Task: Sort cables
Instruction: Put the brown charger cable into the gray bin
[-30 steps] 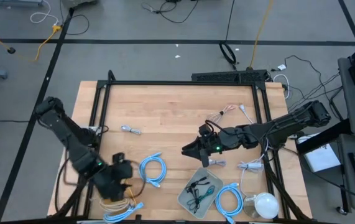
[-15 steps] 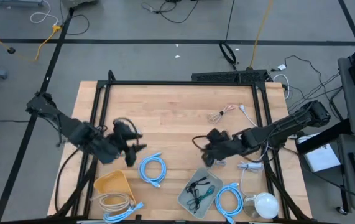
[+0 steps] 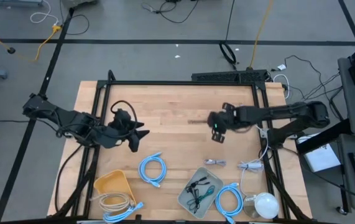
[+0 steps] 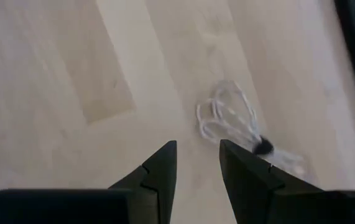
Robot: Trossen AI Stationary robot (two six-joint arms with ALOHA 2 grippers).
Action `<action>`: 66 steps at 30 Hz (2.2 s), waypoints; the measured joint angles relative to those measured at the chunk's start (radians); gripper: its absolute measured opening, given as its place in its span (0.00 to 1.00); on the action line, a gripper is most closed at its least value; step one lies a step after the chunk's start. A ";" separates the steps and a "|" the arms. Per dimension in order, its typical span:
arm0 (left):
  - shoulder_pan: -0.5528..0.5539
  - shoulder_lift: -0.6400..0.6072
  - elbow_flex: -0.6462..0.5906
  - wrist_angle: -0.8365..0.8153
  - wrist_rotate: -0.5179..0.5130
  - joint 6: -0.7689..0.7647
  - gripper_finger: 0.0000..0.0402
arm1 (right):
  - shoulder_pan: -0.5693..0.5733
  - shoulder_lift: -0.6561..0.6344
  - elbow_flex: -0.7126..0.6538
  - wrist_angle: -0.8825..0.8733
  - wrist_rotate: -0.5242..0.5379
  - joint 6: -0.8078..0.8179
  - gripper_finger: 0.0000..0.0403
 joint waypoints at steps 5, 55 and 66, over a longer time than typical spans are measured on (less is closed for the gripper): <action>-0.002 0.018 0.000 0.036 0.000 -0.026 0.57 | -0.175 0.001 -0.057 0.036 -0.128 -0.205 0.28; -0.004 0.035 0.001 0.017 0.002 -0.071 0.57 | -0.406 0.144 -0.260 0.413 -0.304 -0.459 0.05; -0.004 0.035 0.001 0.012 -0.001 -0.037 0.57 | -0.219 -0.027 -0.151 0.238 -0.374 -0.265 0.03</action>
